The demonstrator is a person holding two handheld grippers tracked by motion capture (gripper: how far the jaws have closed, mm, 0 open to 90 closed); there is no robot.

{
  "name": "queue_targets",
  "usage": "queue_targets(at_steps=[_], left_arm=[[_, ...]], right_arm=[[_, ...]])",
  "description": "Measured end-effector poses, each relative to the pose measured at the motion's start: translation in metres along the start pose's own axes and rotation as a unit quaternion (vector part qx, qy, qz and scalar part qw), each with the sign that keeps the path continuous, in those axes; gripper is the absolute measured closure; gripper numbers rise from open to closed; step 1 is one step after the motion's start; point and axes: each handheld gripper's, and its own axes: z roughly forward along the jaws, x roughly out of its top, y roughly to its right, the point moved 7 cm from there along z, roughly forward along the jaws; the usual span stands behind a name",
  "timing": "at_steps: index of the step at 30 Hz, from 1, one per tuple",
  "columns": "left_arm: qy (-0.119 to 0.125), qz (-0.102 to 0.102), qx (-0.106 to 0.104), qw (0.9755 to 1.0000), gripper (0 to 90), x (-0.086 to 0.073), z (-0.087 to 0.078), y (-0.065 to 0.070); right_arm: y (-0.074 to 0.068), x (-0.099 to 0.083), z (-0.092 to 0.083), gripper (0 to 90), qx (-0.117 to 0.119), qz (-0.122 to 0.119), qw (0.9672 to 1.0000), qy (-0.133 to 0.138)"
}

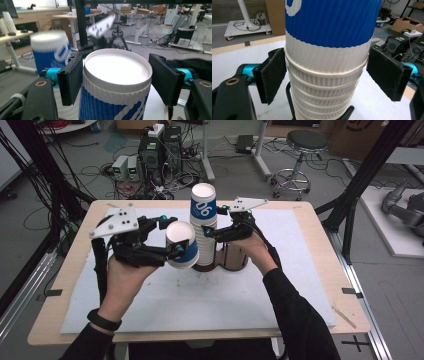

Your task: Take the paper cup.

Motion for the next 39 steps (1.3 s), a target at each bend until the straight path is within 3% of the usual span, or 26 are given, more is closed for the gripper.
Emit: queue_targets(at_steps=[8, 12, 24, 39], left_arm=[[-0.012, -0.035, -0.008, 0.9993, 29.9, -0.051, 0.006, 0.005], [-0.013, -0.047, -0.009, 0.9988, 30.0, -0.068, 0.007, 0.004], [-0.020, -0.048, -0.013, 0.9985, 30.0, -0.093, 0.011, 0.010], [-0.015, -0.049, -0.026, 0.9983, 29.9, -0.105, 0.014, 0.011]], right_arm=[[0.000, 0.000, 0.000, 17.0, -0.003, -0.001, 1.0000, 0.000], [0.000, 0.000, 0.000, 17.1, -0.003, -0.001, 1.0000, 0.000], [0.000, 0.001, 0.000, 17.3, -0.006, -0.001, 1.0000, 0.000], [-0.001, 0.001, -0.001, 17.6, -0.007, -0.003, 1.0000, 0.002]])
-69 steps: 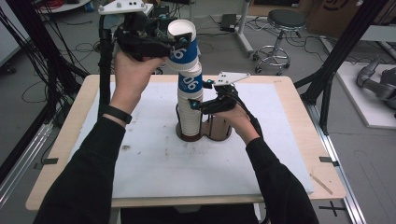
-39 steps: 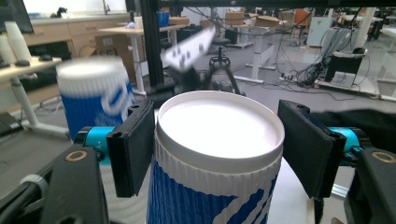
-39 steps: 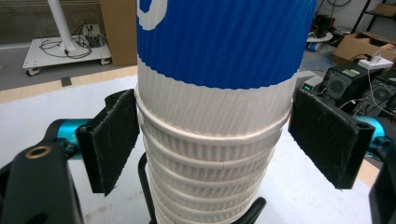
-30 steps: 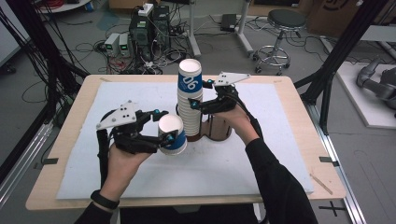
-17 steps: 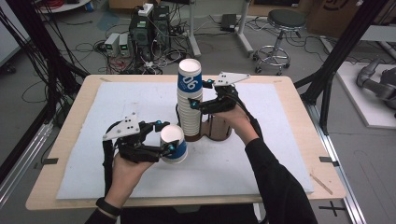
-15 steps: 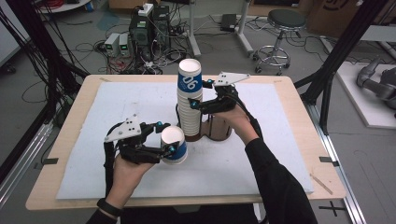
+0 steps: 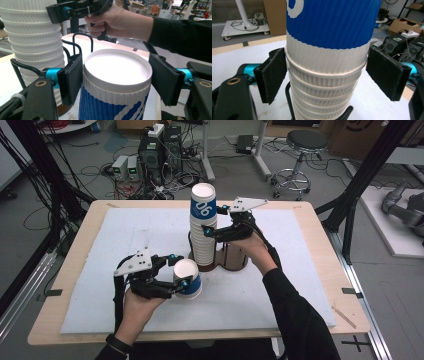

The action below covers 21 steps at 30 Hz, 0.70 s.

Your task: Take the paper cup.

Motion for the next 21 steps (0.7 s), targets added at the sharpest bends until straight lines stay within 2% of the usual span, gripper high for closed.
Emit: queue_targets(at_steps=[13, 21], left_arm=[[-0.009, -0.005, -0.008, 0.9999, 29.9, -0.005, 0.002, -0.001], [-0.010, -0.012, -0.009, 0.9998, 29.9, -0.007, 0.001, -0.004]], right_arm=[[0.000, 0.000, -0.005, 17.3, 0.004, 0.011, 0.9999, -0.003], [0.002, 0.001, -0.017, 17.2, 0.001, 0.013, 0.9999, -0.008]])
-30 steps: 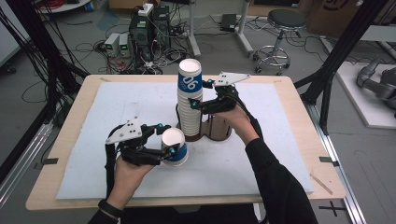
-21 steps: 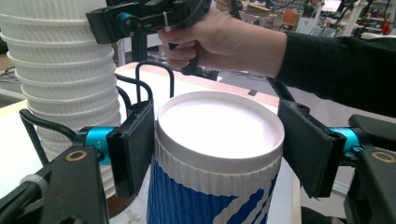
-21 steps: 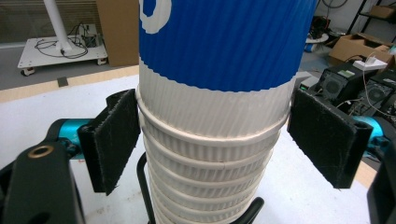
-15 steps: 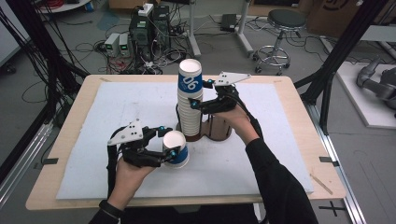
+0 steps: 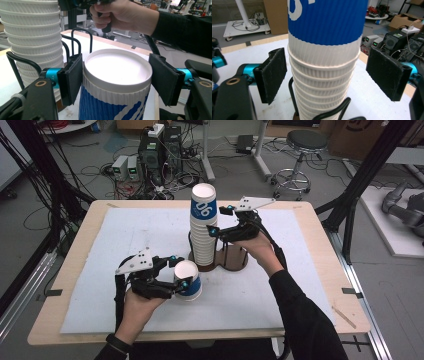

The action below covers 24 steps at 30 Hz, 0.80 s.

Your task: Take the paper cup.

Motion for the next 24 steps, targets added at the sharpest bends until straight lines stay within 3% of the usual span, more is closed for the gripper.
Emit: queue_targets(at_steps=[11, 24], left_arm=[[0.005, 0.003, -0.002, 1.0000, 29.9, 0.000, 0.000, -0.003], [0.005, 0.002, -0.014, 0.9999, 29.9, -0.001, 0.003, -0.003]], right_arm=[[-0.003, 0.000, -0.034, 17.3, -0.015, -0.012, 0.9998, 0.008], [-0.008, -0.020, -0.076, 17.3, -0.027, -0.002, 0.9993, 0.024]])
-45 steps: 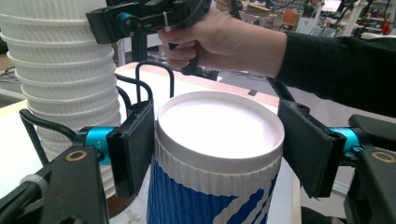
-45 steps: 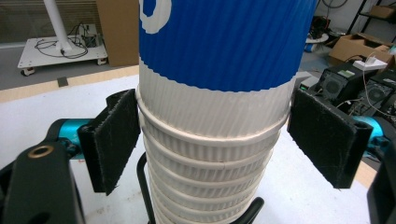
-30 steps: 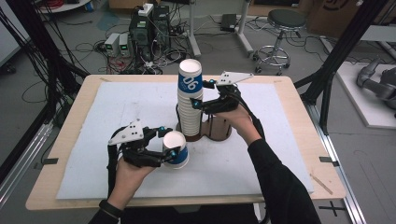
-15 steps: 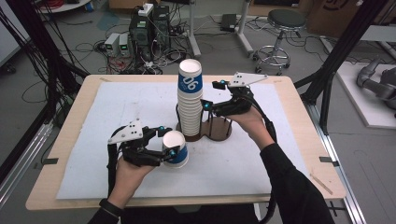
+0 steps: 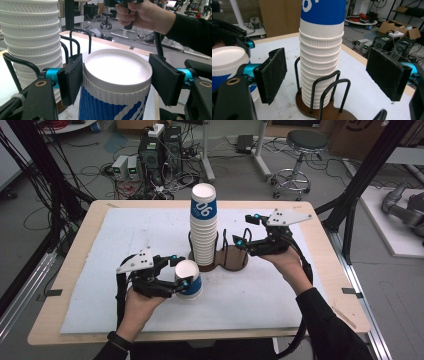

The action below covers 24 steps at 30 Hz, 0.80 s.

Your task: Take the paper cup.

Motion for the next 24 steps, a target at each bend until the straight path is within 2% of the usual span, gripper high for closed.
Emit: queue_targets(at_steps=[10, 24], left_arm=[[-0.001, 0.001, 0.000, 1.0000, 29.9, -0.001, 0.002, 0.000], [0.000, 0.002, 0.001, 1.0000, 29.9, -0.001, 0.003, 0.002]], right_arm=[[-0.005, -0.020, -0.023, 17.3, -0.008, 0.004, 0.9999, 0.011], [-0.019, -0.051, -0.040, 17.3, 0.004, 0.015, 0.9997, 0.019]])
